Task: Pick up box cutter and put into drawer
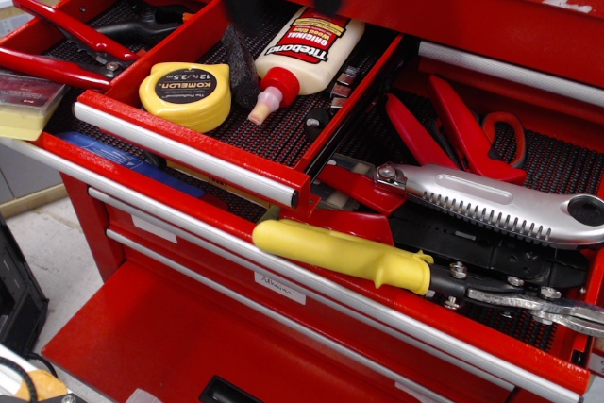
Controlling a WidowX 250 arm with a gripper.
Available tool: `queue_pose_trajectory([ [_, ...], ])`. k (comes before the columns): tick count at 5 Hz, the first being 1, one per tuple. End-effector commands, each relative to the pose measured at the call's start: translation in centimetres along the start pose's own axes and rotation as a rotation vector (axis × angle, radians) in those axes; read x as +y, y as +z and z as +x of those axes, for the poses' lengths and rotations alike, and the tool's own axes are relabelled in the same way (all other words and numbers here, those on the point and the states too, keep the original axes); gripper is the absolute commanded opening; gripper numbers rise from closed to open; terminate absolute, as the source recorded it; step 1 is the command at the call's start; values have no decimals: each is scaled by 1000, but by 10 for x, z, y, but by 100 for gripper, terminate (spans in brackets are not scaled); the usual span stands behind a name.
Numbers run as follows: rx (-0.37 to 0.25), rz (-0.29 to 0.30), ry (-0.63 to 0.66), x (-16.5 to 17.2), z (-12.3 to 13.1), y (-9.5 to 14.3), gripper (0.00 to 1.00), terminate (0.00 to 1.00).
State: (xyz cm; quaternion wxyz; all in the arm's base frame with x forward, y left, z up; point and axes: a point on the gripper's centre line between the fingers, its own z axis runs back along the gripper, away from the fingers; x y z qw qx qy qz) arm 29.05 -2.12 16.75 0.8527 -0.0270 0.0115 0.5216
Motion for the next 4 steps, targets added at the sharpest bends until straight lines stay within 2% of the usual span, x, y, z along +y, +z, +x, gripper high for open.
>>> queue_pose_trajectory([
  [1, 0, -95, 138, -42, -41, -18, 100, 0],
  [2, -8, -103, 126, -47, -62, -30, 100, 0],
  [3, 32, -153, 112, -53, -71, -47, 100, 0],
  [4, 7, -156, 133, -55, -75, -60, 100, 0],
])
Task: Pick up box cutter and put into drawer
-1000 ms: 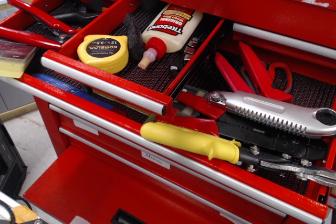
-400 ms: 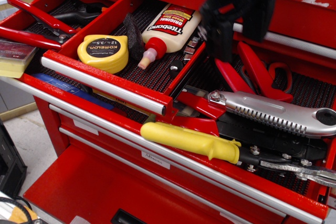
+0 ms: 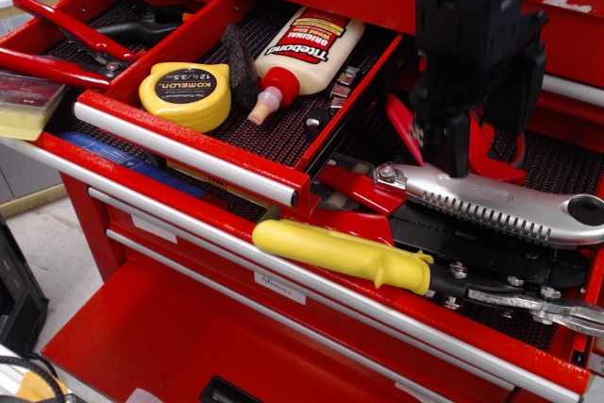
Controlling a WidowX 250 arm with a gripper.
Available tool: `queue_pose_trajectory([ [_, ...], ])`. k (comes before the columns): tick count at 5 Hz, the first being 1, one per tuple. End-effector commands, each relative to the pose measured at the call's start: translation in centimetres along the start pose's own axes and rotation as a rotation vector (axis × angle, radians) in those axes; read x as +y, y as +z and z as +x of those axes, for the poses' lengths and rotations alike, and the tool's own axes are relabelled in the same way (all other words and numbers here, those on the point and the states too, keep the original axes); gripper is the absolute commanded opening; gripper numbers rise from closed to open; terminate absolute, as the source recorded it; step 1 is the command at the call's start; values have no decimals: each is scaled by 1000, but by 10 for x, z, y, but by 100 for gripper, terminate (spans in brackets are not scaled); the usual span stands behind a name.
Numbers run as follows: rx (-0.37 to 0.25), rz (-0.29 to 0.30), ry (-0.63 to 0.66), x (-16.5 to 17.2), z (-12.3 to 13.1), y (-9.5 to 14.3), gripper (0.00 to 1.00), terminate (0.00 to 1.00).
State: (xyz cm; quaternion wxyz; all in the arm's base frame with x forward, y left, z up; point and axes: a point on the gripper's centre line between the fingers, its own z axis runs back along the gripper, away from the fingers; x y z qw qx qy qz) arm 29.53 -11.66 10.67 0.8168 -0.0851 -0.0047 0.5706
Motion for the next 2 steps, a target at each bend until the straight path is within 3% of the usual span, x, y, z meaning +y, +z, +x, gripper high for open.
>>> queue_pose_trajectory([
  [1, -33, -61, 38, -9, 9, -9, 100, 0],
  [2, -33, -89, 60, -5, 14, -22, 100, 0],
])
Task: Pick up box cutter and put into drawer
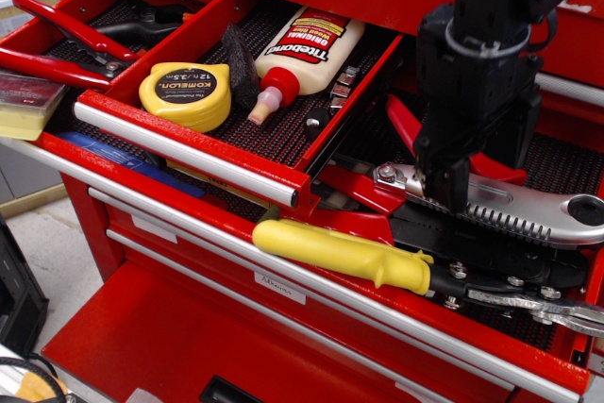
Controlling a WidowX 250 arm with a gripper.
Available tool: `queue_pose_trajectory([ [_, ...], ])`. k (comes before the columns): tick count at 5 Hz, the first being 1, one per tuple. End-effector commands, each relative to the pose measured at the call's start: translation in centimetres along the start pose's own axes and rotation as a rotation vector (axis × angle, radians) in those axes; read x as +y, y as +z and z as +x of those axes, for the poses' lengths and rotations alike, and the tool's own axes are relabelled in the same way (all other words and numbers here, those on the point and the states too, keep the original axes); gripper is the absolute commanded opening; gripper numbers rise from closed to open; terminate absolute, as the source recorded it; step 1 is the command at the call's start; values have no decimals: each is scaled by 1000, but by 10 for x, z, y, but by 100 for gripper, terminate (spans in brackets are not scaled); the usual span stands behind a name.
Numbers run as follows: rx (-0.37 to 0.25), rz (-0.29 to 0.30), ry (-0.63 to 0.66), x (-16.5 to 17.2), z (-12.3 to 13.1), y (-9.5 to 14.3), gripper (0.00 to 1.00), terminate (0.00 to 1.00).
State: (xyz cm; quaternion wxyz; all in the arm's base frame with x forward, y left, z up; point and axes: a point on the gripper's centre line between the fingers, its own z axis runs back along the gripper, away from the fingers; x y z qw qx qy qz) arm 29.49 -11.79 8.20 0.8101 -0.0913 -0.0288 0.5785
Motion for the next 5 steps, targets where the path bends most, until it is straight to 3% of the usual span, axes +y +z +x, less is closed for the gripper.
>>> queue_pose_trajectory([
  [1, 19, -70, 68, -12, 12, -5, 100, 0],
  [3, 74, -118, 87, -13, 9, -16, 100, 0],
  [4, 123, -125, 119, -11, 12, -18, 0, 0],
  [5, 111, -125, 107, -10, 12, -18, 0, 0],
])
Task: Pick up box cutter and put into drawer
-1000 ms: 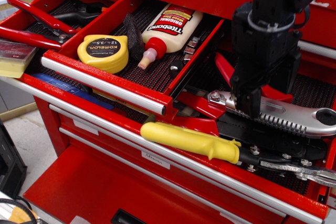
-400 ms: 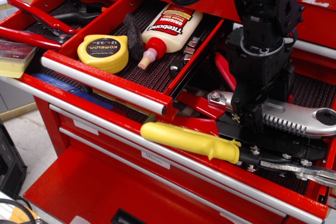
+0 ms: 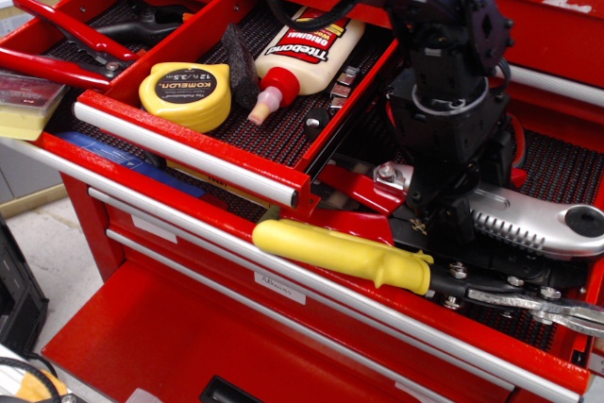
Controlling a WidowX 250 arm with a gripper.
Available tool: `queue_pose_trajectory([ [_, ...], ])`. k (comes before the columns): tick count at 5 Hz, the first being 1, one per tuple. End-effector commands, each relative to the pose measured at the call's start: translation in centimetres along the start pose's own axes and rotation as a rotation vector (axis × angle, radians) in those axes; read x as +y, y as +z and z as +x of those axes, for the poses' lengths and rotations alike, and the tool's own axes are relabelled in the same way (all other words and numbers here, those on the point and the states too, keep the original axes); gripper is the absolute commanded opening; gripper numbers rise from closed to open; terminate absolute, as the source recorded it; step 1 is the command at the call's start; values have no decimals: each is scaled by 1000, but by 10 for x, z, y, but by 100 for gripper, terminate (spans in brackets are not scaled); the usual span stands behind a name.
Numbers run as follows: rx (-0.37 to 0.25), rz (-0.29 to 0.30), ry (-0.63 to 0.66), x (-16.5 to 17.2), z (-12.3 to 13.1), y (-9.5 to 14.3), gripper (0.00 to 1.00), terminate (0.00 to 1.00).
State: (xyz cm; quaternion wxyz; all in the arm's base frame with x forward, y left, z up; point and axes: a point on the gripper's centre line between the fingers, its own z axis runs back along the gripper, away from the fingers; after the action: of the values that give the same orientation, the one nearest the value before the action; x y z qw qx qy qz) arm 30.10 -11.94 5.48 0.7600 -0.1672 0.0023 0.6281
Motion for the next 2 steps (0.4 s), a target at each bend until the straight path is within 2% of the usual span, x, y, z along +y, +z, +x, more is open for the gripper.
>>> queue_pose_trajectory([
  [1, -56, 46, -122, -14, 10, 29, 0, 0],
  [2, -164, 202, -166, -21, 11, 79, 0, 0],
])
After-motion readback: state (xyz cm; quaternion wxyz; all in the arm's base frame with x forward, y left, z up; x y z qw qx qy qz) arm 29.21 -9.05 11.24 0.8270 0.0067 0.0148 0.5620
